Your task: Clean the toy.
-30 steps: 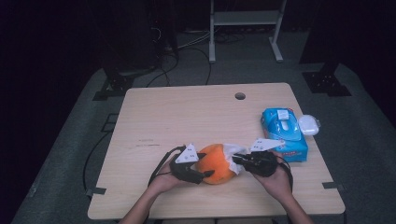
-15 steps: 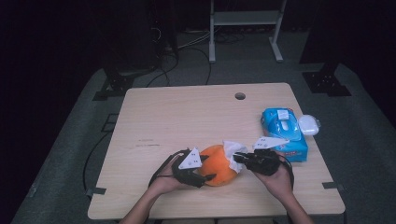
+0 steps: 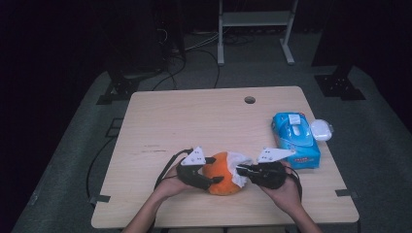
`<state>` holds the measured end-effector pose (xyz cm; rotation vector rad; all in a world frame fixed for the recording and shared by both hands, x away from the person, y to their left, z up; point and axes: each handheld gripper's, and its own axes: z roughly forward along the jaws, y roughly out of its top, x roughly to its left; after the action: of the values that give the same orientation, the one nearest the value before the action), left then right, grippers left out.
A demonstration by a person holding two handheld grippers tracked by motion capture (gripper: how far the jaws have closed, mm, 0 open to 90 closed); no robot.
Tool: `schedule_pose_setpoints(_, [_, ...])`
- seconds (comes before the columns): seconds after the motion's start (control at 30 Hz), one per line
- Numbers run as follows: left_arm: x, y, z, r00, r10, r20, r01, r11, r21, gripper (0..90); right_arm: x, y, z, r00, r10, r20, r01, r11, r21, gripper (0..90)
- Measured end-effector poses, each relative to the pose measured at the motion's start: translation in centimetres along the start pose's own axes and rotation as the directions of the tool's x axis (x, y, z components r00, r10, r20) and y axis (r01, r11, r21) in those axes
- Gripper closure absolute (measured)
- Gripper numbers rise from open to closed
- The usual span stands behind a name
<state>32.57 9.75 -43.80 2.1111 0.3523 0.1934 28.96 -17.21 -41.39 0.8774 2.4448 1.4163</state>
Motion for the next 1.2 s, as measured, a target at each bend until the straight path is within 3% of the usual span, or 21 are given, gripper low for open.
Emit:
schedule_pose_setpoints(0.1, [0.1,-0.2,0.0,1.0000,-0.001,-0.008,0.001,1.0000,-0.004,31.1,-0.4,-0.1,0.0,0.9999,0.002,0.016,-0.002,1.000,0.010,82.8])
schedule_pose_setpoints(0.2, [0.2,-0.3,0.0,0.9999,-0.009,-0.007,0.009,0.9999,-0.005,31.6,-1.8,-0.8,-0.2,0.9966,0.023,0.079,-0.026,0.999,0.028,82.8])
schedule_pose_setpoints(0.3, [0.1,-0.3,0.2,0.9999,0.003,-0.013,-0.003,1.0000,-0.003,31.6,-2.2,-1.0,-0.6,0.9955,0.058,0.075,-0.060,0.998,0.020,82.8])
schedule_pose_setpoints(0.37, [-0.2,-0.2,0.2,0.9996,0.023,-0.019,-0.023,0.9997,0.001,31.6,-1.6,-0.5,-0.6,0.9977,0.054,0.042,-0.054,0.999,-0.002,82.7])
schedule_pose_setpoints(0.43, [-0.8,0.2,0.4,0.9967,0.074,-0.033,-0.074,0.9971,0.017,31.9,-0.8,0.0,-0.3,0.9990,0.042,-0.016,-0.042,0.999,-0.022,82.7])
schedule_pose_setpoints(0.47, [-0.8,0.2,0.4,0.9967,0.074,-0.033,-0.074,0.9971,0.017,32.1,-0.8,0.0,-0.3,0.9990,0.042,-0.016,-0.042,0.999,-0.022,82.7])
schedule_pose_setpoints(0.5, [-1.3,0.4,0.5,0.9933,0.107,-0.042,-0.106,0.9941,0.024,32.1,-0.3,0.2,-0.1,0.9994,0.026,-0.025,-0.026,0.999,-0.021,82.7])
schedule_pose_setpoints(0.53, [-1.9,0.6,0.6,0.9877,0.145,-0.059,-0.143,0.9891,0.038,33.0,0.1,0.4,0.3,0.9999,-0.006,-0.010,0.005,1.000,-0.003,82.8])
schedule_pose_setpoints(0.57, [-2.1,0.7,0.7,0.9862,0.153,-0.063,-0.151,0.9879,0.037,33.3,-0.1,0.3,0.3,1.0000,-0.002,-0.008,0.002,1.000,0.001,82.8])
schedule_pose_setpoints(0.73, [-2.4,0.9,0.9,0.9823,0.179,-0.055,-0.177,0.9835,0.036,33.5,-2.4,-0.6,-0.8,0.9950,0.073,0.068,-0.073,0.997,-0.004,82.8])
schedule_pose_setpoints(0.83, [-2.6,0.9,0.9,0.9804,0.191,-0.049,-0.189,0.9813,0.035,33.3,-2.1,-0.3,-0.9,0.9960,0.080,0.039,-0.079,0.996,-0.028,82.7])
schedule_pose_setpoints(0.9, [-2.3,1.2,0.5,0.9873,0.157,-0.024,-0.156,0.9872,0.030,27.7,-1.6,-0.1,-0.3,0.9981,0.047,0.040,-0.047,0.999,-0.007,82.7])
schedule_pose_setpoints(0.93, [-2.3,1.2,0.5,0.9873,0.157,-0.024,-0.156,0.9872,0.030,21.2,-1.4,-0.1,-0.1,0.9984,0.039,0.041,-0.039,0.999,0.002,82.7])
schedule_pose_setpoints(0.97, [-1.8,1.6,0.0,0.9951,0.098,0.006,-0.098,0.9951,0.011,21.2,-1.4,-0.1,-0.1,0.9984,0.039,0.041,-0.039,0.999,0.002,82.7])
schedule_pose_setpoints(1.0, [-0.9,2.0,-0.8,0.9997,0.019,-0.013,-0.019,0.9994,-0.029,14.1,-1.4,-0.2,0.0,0.9987,0.032,0.041,-0.032,0.999,0.016,82.7])
schedule_pose_setpoints(1.03, [-0.5,2.0,-1.1,0.9989,-0.006,-0.047,0.005,0.9997,-0.025,11.3,-1.4,-0.3,-0.1,0.9987,0.022,0.045,-0.023,0.999,0.027,82.8])
schedule_pose_setpoints(1.07, [-0.3,1.9,-1.1,0.9980,-0.020,-0.061,0.019,0.9998,-0.010,11.4,-1.5,-0.5,-0.2,0.9986,0.021,0.048,-0.022,0.999,0.032,82.7])
schedule_pose_setpoints(1.13, [-0.1,1.6,-0.8,0.9985,-0.033,-0.042,0.033,0.9994,0.005,14.2,-1.7,-0.6,-0.4,0.9987,0.028,0.042,-0.030,0.999,0.033,82.7])
schedule_pose_setpoints(1.17, [-0.2,1.0,-0.2,0.9989,-0.047,0.000,0.047,0.9986,0.022,14.2,-1.8,-0.7,-0.5,0.9986,0.040,0.034,-0.041,0.999,0.032,82.8])
schedule_pose_setpoints(1.2, [-0.8,0.6,0.6,0.9996,-0.006,-0.026,0.007,0.9994,0.033,20.4,-1.7,-0.6,-0.9,0.9984,0.048,0.029,-0.049,0.999,0.024,82.8])
